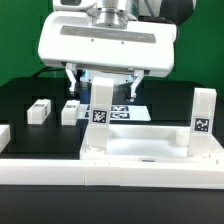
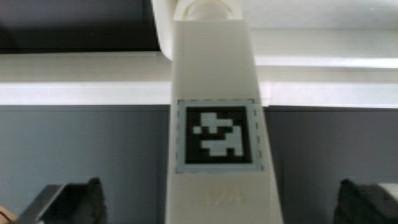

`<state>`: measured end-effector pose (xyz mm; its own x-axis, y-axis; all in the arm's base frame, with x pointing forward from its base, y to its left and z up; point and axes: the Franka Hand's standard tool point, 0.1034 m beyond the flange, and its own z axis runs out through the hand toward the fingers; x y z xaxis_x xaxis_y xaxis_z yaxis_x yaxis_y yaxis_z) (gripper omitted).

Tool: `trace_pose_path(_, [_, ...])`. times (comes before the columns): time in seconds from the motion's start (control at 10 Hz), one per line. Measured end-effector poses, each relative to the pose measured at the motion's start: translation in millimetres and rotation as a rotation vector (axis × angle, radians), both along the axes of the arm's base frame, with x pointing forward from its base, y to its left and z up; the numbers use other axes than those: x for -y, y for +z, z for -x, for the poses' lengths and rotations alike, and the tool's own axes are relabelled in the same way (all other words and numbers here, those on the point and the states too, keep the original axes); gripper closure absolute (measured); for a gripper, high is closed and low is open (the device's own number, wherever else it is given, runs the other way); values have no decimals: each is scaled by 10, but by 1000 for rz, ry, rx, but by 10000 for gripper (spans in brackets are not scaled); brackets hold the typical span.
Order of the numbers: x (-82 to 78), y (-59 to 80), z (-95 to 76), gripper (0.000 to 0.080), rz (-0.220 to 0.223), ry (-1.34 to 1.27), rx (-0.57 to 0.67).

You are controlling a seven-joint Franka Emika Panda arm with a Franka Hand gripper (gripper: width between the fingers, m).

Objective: Assemble desk

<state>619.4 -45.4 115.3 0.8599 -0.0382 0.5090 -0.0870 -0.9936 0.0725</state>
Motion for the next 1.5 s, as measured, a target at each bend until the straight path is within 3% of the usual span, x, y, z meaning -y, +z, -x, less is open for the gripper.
trace_pose_path(0.2, [37,231,-54,151,-68,-6,-87])
trace_pose_path(0.4, [-5,282,-144,151,-96,0,-129])
trace_pose_path(0.5, [-8,274,-141,151,-104,0,-146])
trace_pose_path(0.6, [-54,248,-106,151,-150,1,-271])
trace_pose_path(0.7, [-38,278,-192,151,-147,12,-319])
trace_pose_path(0.9, [21,174,-131,151,-170,16,-461])
trace_pose_path(1.3, [58,66,-178,151,-166,7,-483])
trace_pose_path(1.4, [58,62,-176,301,-173,-17,-482])
trace_pose_path(1.5, [58,60,-176,301,-172,-15,-483])
